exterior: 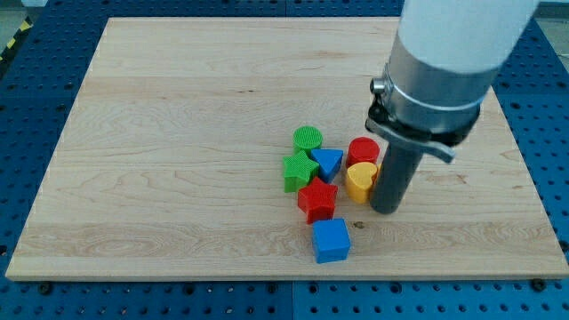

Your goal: Slide the yellow hexagon diagonally to the green star

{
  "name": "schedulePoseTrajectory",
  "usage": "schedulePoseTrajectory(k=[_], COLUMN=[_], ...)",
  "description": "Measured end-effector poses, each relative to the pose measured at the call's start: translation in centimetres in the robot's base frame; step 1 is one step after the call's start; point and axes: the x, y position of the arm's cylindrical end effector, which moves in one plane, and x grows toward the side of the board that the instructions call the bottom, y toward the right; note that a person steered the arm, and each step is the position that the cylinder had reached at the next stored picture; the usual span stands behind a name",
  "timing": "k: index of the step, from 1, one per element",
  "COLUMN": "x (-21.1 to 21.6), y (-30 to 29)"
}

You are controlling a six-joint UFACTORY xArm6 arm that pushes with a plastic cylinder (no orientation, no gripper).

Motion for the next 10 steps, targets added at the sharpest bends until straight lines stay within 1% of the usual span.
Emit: schedulePoseTrajectory(k=[1, 2, 3, 4, 5, 7, 8, 9, 10], x=[-3.2, -3.4, -4.1, -5.8, -7.0, -12.4, -14.5, -14.6, -14.2], y=[0.8, 4.9, 7.0, 6.3, 3.9, -1.9, -7.3, -12.3, -14.8])
